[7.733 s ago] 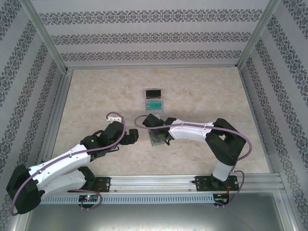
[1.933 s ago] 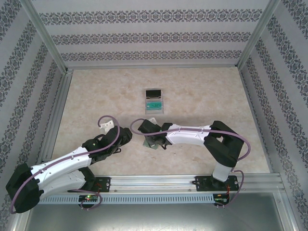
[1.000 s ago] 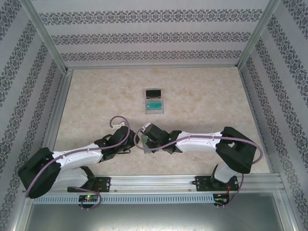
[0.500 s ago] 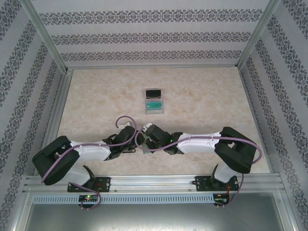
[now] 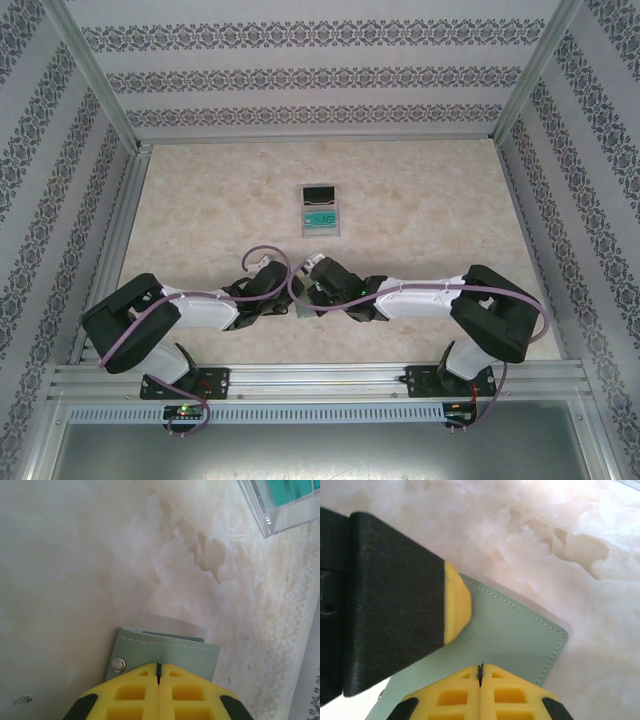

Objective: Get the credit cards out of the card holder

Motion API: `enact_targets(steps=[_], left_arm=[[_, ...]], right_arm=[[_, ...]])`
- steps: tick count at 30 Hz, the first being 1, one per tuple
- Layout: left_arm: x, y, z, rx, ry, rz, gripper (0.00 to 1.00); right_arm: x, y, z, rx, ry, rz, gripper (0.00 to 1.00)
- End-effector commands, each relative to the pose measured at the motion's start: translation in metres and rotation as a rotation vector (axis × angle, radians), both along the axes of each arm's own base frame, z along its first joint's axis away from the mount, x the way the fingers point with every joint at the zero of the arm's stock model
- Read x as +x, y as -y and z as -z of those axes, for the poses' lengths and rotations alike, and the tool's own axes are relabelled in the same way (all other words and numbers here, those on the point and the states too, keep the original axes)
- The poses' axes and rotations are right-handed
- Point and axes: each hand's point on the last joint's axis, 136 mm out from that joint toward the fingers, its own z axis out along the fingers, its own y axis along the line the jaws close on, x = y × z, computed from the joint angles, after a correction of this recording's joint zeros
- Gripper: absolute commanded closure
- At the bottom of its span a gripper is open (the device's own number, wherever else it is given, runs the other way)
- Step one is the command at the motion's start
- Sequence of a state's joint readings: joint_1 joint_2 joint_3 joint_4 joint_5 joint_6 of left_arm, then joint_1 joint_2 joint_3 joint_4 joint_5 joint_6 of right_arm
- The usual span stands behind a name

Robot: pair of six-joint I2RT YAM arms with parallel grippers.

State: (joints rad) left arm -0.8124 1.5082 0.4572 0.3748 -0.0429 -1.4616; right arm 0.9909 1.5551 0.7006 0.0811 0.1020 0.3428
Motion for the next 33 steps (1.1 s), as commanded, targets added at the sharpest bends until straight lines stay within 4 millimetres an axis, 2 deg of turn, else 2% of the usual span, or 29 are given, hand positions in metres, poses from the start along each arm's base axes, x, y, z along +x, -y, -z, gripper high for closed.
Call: enact_targets(steps=[1, 11, 18, 22, 24, 27, 30, 33], left_arm=[[-0.046, -0.069, 0.073, 0.311, -0.240, -0.095, 1.00], [-0.052, -0.071, 0.101, 0.364, -0.300, -0.076, 1.00], [-0.054, -0.074, 0.107, 0.389, -0.312, -0.069, 1.00], [-0.047, -0.062, 0.101, 0.342, -0.274, -0.040, 1.00], [-0.043, -0.054, 0.096, 0.313, -0.254, -0.019, 1.00], [-0.038, -0.045, 0.087, 0.289, -0.233, 0.009, 1.00], [-0.035, -0.040, 0.079, 0.278, -0.217, 0.022, 1.00], [-0.034, -0.039, 0.075, 0.275, -0.213, 0.028, 1.00]], right_arm=[[0.005, 0.009, -0.009, 0.078, -0.019, 0.059, 1.00], [0.015, 0.053, -0.004, 0.122, -0.061, 0.207, 1.00], [0.017, 0.076, -0.003, 0.153, -0.080, 0.276, 1.00], [0.012, 0.067, -0.011, 0.130, -0.065, 0.223, 1.00], [0.008, 0.056, -0.017, 0.096, -0.032, 0.173, 0.74], [0.004, 0.040, -0.021, 0.056, -0.012, 0.116, 0.71], [0.005, 0.029, -0.017, 0.017, -0.014, 0.082, 0.62], [0.008, 0.019, -0.011, -0.027, -0.009, 0.060, 0.61]])
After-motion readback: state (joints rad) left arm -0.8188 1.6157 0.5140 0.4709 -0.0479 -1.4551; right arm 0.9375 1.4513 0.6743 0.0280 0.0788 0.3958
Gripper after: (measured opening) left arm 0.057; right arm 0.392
